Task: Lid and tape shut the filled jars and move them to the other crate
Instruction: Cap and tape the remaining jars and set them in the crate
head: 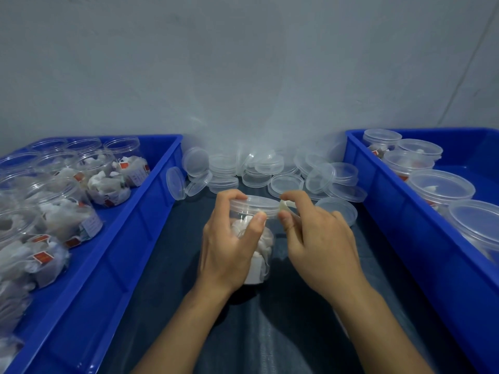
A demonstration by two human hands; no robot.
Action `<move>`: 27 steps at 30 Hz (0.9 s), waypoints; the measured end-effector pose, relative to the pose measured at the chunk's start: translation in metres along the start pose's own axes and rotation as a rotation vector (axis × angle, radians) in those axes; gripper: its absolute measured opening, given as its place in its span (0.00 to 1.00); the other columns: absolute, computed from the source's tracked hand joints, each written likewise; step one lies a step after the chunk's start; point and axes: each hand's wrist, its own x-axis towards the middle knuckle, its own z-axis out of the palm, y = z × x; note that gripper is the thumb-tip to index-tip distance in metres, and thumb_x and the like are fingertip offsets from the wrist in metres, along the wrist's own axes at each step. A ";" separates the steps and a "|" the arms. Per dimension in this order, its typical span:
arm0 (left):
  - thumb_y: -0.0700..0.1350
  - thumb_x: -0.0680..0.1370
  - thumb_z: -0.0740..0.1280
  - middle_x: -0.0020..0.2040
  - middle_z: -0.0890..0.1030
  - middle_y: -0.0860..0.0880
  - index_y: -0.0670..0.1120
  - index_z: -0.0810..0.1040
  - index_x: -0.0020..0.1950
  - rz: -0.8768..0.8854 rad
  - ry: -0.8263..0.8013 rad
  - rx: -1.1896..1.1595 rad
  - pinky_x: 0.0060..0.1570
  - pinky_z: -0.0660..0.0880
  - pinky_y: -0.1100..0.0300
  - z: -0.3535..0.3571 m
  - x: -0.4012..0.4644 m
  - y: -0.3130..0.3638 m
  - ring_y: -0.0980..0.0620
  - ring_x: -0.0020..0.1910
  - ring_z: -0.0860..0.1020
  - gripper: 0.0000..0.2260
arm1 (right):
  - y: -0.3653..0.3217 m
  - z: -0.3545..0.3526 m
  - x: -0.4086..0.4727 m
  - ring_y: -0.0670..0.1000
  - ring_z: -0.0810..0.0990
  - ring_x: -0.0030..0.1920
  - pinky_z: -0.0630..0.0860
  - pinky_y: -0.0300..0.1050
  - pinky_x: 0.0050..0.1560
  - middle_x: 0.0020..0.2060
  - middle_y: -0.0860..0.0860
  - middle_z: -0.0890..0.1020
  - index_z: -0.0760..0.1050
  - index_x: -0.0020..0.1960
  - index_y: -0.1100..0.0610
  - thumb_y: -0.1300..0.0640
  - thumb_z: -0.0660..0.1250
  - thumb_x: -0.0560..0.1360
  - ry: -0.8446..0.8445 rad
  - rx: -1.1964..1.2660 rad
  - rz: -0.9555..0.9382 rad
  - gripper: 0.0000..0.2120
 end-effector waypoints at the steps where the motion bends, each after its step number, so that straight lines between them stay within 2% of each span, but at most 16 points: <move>1: 0.63 0.75 0.66 0.49 0.83 0.60 0.59 0.73 0.60 -0.001 -0.011 -0.009 0.43 0.76 0.66 -0.001 0.000 0.000 0.57 0.46 0.83 0.16 | 0.000 -0.001 0.000 0.52 0.79 0.43 0.68 0.51 0.46 0.37 0.41 0.79 0.71 0.68 0.44 0.46 0.58 0.85 -0.003 0.002 0.011 0.14; 4: 0.64 0.76 0.65 0.48 0.84 0.57 0.59 0.73 0.60 -0.027 -0.063 -0.060 0.41 0.77 0.64 -0.002 0.000 -0.001 0.55 0.43 0.84 0.16 | 0.003 -0.004 0.001 0.52 0.80 0.41 0.67 0.49 0.43 0.30 0.39 0.73 0.70 0.72 0.36 0.41 0.56 0.84 -0.078 0.048 0.081 0.18; 7: 0.65 0.76 0.64 0.49 0.85 0.55 0.59 0.72 0.63 -0.071 -0.121 -0.118 0.42 0.79 0.61 -0.005 0.001 -0.002 0.54 0.43 0.85 0.19 | 0.006 -0.005 0.001 0.48 0.77 0.38 0.73 0.51 0.45 0.28 0.36 0.76 0.69 0.71 0.31 0.38 0.54 0.83 -0.166 0.173 0.112 0.18; 9: 0.65 0.75 0.64 0.51 0.85 0.55 0.60 0.69 0.66 -0.090 -0.145 -0.143 0.46 0.80 0.60 -0.006 0.002 -0.003 0.54 0.46 0.85 0.22 | 0.007 -0.004 0.000 0.46 0.72 0.34 0.75 0.52 0.44 0.28 0.33 0.75 0.71 0.70 0.31 0.39 0.56 0.84 -0.166 0.218 0.103 0.16; 13: 0.65 0.76 0.65 0.53 0.86 0.50 0.61 0.63 0.71 -0.135 -0.201 -0.183 0.54 0.82 0.46 -0.008 0.004 -0.003 0.49 0.49 0.86 0.25 | 0.008 -0.002 0.000 0.46 0.70 0.34 0.76 0.52 0.44 0.28 0.33 0.74 0.74 0.68 0.34 0.40 0.58 0.84 -0.142 0.235 0.110 0.15; 15: 0.68 0.77 0.63 0.53 0.85 0.50 0.62 0.62 0.71 -0.129 -0.210 -0.141 0.57 0.81 0.43 -0.010 0.004 -0.002 0.50 0.51 0.86 0.26 | 0.006 -0.002 -0.001 0.47 0.71 0.35 0.77 0.54 0.45 0.28 0.33 0.74 0.74 0.68 0.34 0.40 0.58 0.83 -0.133 0.230 0.110 0.15; 18: 0.75 0.74 0.59 0.56 0.82 0.54 0.62 0.63 0.70 -0.134 -0.156 -0.036 0.58 0.79 0.47 -0.009 0.002 0.001 0.57 0.54 0.83 0.29 | 0.003 -0.002 -0.001 0.49 0.75 0.38 0.77 0.53 0.46 0.27 0.36 0.72 0.75 0.68 0.35 0.39 0.56 0.83 -0.113 0.217 0.110 0.17; 22: 0.75 0.73 0.59 0.53 0.83 0.60 0.61 0.68 0.68 -0.104 0.006 0.156 0.51 0.77 0.60 -0.003 -0.004 0.009 0.63 0.52 0.81 0.29 | -0.003 -0.001 -0.002 0.49 0.78 0.40 0.75 0.51 0.44 0.29 0.37 0.70 0.75 0.68 0.36 0.39 0.56 0.82 -0.103 0.207 0.105 0.17; 27: 0.72 0.76 0.55 0.64 0.82 0.56 0.60 0.67 0.77 -0.112 -0.014 0.110 0.62 0.76 0.55 0.003 -0.008 0.011 0.58 0.62 0.79 0.32 | -0.006 -0.003 -0.002 0.49 0.81 0.45 0.76 0.52 0.48 0.34 0.37 0.75 0.73 0.69 0.36 0.38 0.50 0.83 -0.099 0.193 0.128 0.20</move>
